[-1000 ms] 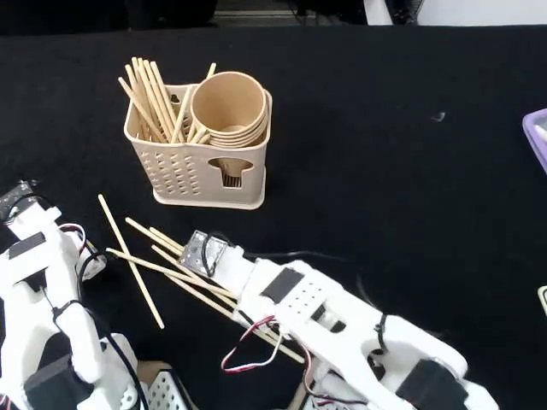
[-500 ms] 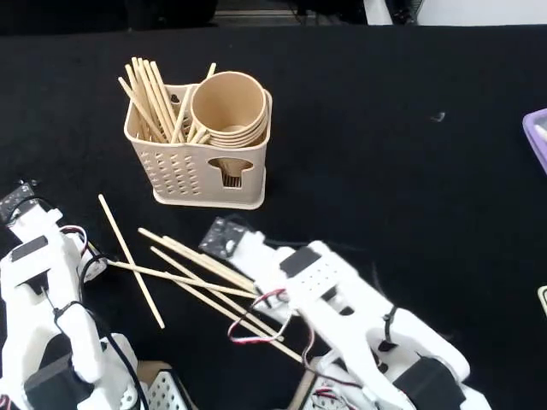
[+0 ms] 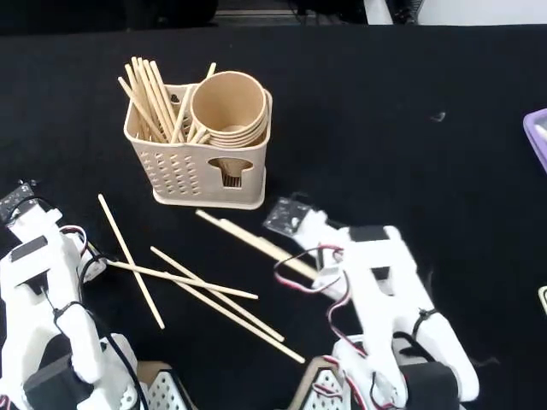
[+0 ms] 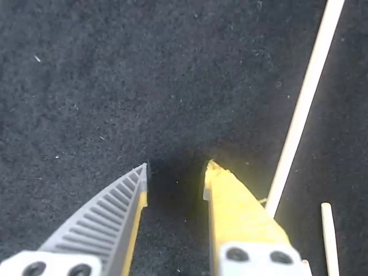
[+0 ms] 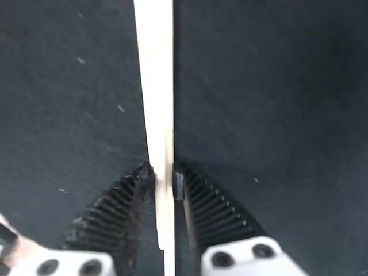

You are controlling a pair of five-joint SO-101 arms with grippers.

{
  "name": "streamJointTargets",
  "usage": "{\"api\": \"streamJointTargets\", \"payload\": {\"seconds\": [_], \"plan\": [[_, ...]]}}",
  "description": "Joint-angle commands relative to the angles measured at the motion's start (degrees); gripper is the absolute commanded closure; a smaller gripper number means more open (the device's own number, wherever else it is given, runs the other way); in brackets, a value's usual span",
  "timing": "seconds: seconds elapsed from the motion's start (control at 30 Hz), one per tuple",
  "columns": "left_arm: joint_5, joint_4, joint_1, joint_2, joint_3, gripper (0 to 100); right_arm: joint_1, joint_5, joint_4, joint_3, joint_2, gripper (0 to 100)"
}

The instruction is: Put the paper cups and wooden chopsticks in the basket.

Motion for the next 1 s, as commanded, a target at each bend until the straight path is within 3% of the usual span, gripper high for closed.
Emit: {"api": "streamJointTargets", "payload": {"seconds": [0.0, 0.17, 0.4, 0.63, 0.97], "plan": [[0.4, -0.5, 0.1, -1.8, -0.5, 83, 3.9, 2.1, 0.4, -2.9, 0.3, 95.6], [0.4, -0.4, 0.1, -1.8, -0.5, 83, 3.2, 0.1, 0.3, -4.0, 0.0, 82.9], [0.4, -0.4, 0.1, -1.8, -0.6, 83, -1.2, -8.4, 0.3, -5.1, -8.0, 82.9], [0.4, -0.4, 0.1, -1.8, -0.6, 83, -13.1, -17.4, -2.4, -4.1, -12.3, 83.0], [0.4, -0.4, 0.0, -1.8, -0.5, 83, -13.6, -18.4, -9.1, 3.3, -12.3, 83.0]]}}
